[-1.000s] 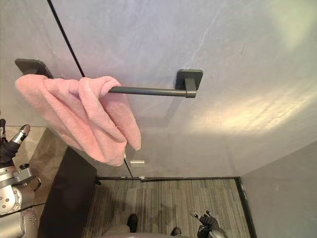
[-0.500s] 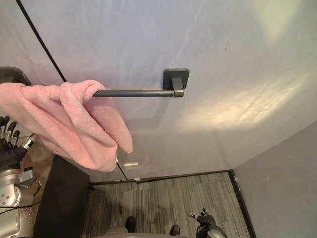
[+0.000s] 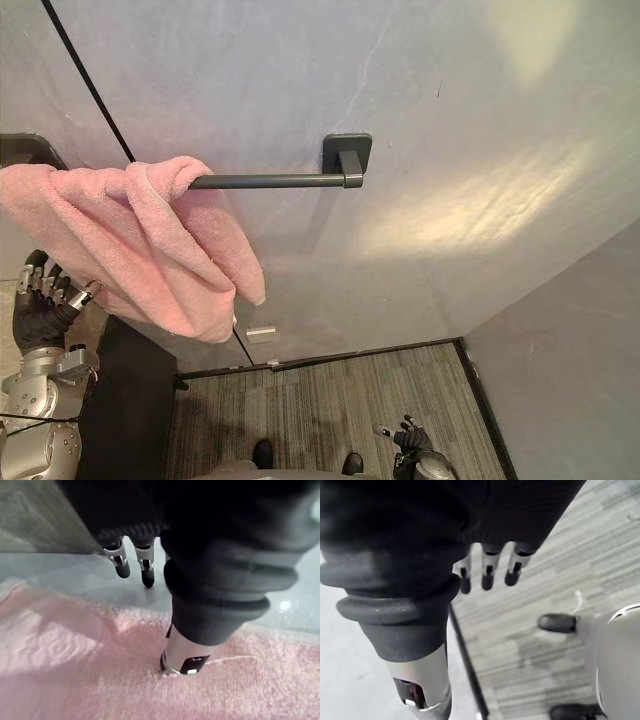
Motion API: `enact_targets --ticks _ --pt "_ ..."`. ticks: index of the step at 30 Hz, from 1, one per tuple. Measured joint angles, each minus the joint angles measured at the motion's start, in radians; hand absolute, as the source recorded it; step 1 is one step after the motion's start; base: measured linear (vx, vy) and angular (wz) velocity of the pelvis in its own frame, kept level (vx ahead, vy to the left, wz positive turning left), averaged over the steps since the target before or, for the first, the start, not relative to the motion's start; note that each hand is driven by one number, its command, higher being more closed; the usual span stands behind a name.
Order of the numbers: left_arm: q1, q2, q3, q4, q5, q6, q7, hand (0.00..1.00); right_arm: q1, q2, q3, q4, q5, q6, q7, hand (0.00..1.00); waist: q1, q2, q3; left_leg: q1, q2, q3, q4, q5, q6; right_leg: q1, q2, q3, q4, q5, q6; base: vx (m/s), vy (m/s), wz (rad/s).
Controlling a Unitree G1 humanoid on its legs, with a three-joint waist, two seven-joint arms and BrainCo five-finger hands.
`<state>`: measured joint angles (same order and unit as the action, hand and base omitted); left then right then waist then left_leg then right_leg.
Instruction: Organize washtable
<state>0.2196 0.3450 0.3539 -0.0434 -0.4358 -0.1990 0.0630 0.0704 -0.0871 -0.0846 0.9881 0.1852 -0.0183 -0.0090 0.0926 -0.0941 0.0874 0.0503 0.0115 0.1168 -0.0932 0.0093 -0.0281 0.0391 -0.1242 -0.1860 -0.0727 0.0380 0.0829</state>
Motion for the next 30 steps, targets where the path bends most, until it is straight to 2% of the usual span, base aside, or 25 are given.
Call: enact_targets --ticks 7,14,15,18,22,25,30 --pt "0.020 0.005 -0.039 0.000 -0.045 0.007 -0.036 0.00 -0.006 0.001 0.026 0.000 -0.011 0.000 0.013 0.00 0.002 0.000 0.000 0.000 -0.001 0.000 0.000 0.000 0.000 0.001 0.000 0.001 -0.001 0.002 0.004 0.00 0.000 0.00" --pt "0.045 0.033 -0.115 0.000 -0.062 0.036 -0.063 0.00 -0.006 0.001 0.036 0.000 -0.021 0.001 0.014 0.00 0.001 0.000 0.000 0.000 -0.001 0.001 0.000 0.001 0.001 0.000 -0.001 0.003 -0.001 0.004 0.004 0.00 0.000 0.00" --pt "0.045 0.034 -0.125 0.000 -0.061 0.038 -0.066 1.00 -0.006 0.000 0.048 0.000 -0.022 0.001 0.014 0.00 -0.001 0.000 0.000 0.000 -0.001 0.002 0.000 0.002 0.001 0.000 -0.001 0.004 -0.001 0.005 0.004 -0.03 -0.007 -0.04" --pt "0.043 0.036 -0.135 0.000 -0.060 0.043 -0.078 1.00 -0.020 0.001 0.055 -0.003 -0.030 0.003 0.014 0.00 -0.025 0.005 -0.007 0.000 -0.001 0.012 0.000 0.002 0.002 -0.006 -0.001 0.014 -0.001 0.009 0.004 -0.02 -0.004 -0.11" --pt "0.003 0.035 -0.143 -0.001 -0.048 0.044 -0.082 1.00 -0.003 0.001 0.058 -0.085 0.011 0.009 0.015 0.00 -0.033 0.012 -0.012 0.001 -0.003 0.026 0.000 0.002 0.002 -0.008 -0.001 0.030 -0.015 0.019 0.005 -0.01 -0.002 -0.14" --pt "-0.026 0.035 -0.142 -0.006 -0.037 0.043 -0.068 1.00 0.002 -0.014 0.110 -0.297 0.124 0.016 0.030 0.00 -0.052 0.015 -0.012 -0.001 -0.001 0.032 0.000 0.004 0.005 -0.010 0.000 0.035 -0.019 0.023 0.005 -0.01 -0.014 -0.06" --pt "-0.024 0.034 -0.138 -0.030 -0.031 0.043 -0.041 1.00 -0.046 -0.133 0.221 -0.738 0.259 0.006 0.087 0.00 -0.049 0.016 -0.013 0.005 0.004 0.049 0.000 0.004 0.005 -0.008 0.006 0.051 -0.013 0.027 0.003 -0.02 -0.018 -0.08"
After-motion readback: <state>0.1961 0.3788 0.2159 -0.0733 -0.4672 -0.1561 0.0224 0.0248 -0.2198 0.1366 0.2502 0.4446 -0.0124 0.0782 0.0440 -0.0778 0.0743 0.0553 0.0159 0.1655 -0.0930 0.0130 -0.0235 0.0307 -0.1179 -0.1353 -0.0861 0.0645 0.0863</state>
